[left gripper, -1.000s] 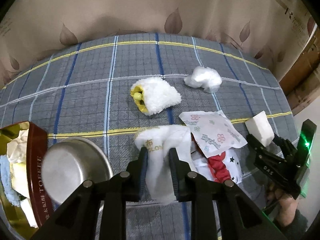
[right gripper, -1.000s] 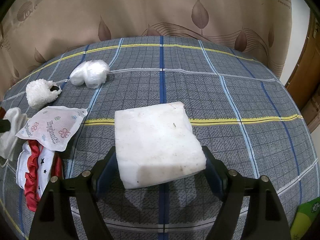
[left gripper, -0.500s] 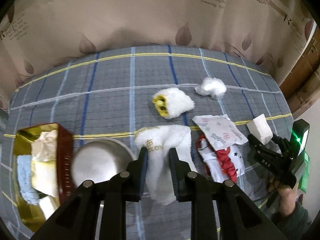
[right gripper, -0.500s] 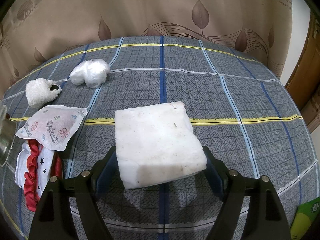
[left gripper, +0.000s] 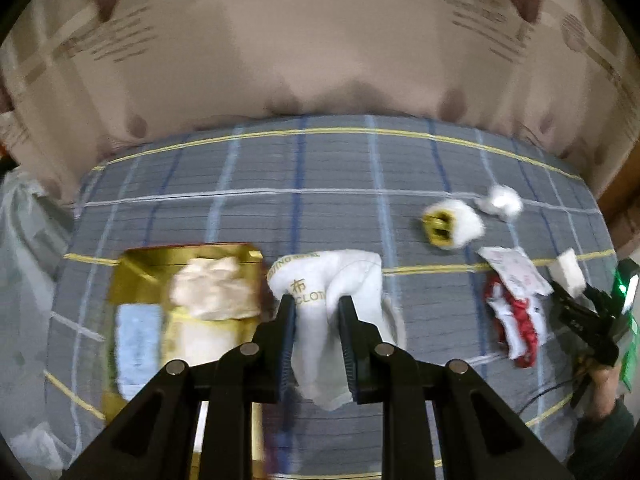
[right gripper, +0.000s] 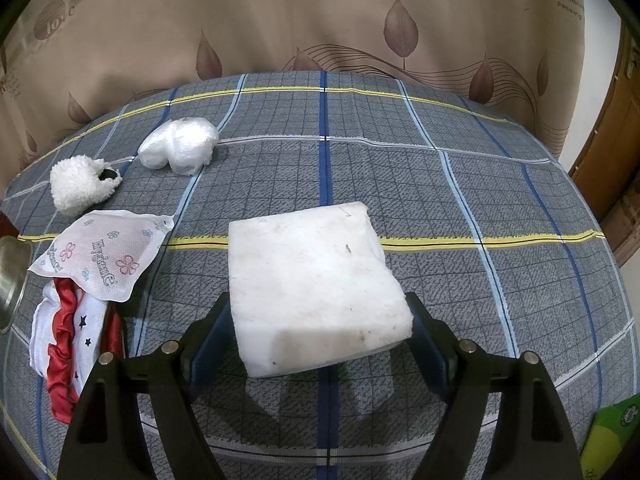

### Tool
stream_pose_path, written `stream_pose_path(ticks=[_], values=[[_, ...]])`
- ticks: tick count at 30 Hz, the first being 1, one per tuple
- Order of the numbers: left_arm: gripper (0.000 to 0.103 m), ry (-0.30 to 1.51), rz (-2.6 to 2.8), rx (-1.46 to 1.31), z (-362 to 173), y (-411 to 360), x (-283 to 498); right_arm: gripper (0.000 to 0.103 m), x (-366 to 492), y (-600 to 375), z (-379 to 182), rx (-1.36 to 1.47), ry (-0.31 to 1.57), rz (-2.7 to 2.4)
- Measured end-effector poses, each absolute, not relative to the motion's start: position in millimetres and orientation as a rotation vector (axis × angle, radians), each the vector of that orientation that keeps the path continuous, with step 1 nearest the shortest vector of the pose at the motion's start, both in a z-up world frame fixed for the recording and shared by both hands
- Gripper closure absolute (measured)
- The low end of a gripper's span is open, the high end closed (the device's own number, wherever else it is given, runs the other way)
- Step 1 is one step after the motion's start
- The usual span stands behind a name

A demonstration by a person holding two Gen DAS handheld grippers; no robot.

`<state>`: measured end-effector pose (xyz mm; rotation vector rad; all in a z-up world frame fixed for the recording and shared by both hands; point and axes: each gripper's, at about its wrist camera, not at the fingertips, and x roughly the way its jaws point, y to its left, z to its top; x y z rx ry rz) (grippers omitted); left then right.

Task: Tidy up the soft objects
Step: 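Carry the white printed cloth into the gold tin and open the left tool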

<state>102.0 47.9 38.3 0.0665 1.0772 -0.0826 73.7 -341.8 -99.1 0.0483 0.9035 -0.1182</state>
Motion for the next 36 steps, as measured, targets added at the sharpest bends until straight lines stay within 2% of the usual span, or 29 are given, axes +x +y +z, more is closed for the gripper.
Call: stream_pose_path(ticks=[9,23,27,29,36], values=[[0.081,1.077,0.067,0.039,44,129,117,0.024,73,-342,-99,0.047,0.904,-0.121],[0.08,1.174,0.174,0.015,-2,190,154,0.024,74,-344,-100,0.044,0.903,-0.122],[0.075,1.178,0.183,0.018,-9,192,159,0.024,73,-346,-100,0.044,0.904,-0.122],[0.066,1.189,0.204,0.029,-13,192,160,0.023,73,-345,-100,0.043,0.904,-0.122],[0.055,1.205,0.224,0.0,-15,206,161,0.023,73,-347,-101,0.042,0.904,-0.123]])
